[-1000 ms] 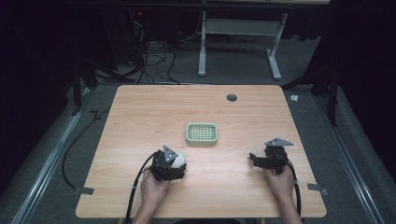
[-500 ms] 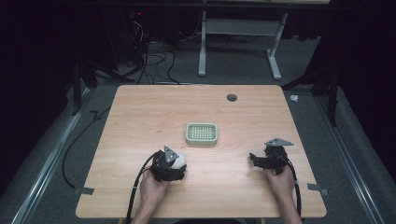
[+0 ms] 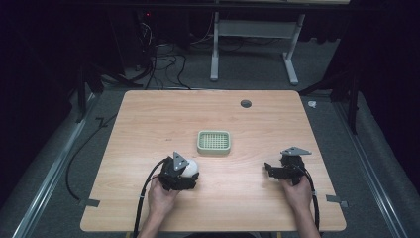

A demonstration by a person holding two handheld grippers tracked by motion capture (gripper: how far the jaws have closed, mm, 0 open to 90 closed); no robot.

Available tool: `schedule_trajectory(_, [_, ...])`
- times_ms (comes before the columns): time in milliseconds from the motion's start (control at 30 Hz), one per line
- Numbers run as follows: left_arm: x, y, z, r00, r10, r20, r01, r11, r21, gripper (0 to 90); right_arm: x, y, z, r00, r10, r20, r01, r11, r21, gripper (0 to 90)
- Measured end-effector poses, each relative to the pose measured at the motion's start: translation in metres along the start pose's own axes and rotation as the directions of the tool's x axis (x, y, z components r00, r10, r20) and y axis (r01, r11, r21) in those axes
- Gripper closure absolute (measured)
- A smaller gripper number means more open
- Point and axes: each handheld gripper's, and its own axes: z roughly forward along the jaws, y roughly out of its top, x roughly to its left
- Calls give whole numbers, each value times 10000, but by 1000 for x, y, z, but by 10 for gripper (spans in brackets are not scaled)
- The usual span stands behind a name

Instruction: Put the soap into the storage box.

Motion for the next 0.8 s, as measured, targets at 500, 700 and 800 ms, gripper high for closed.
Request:
schedule_trajectory(500, [0,14,-8,9992,37,394,-30,9999,-158,248,0,0,0,10000,-7,-3,7,10000,-1,186])
schedule_trajectory(700, [3,20,-9,9987,-48,517,59,9997,-225,247,0,0,0,10000,-5,-6,5,10000,0,186])
schedule_trajectory(800, [5,23,-10,9987,3,507,6,9998,-184,247,0,0,0,10000,-19,-9,19,10000,-7,186])
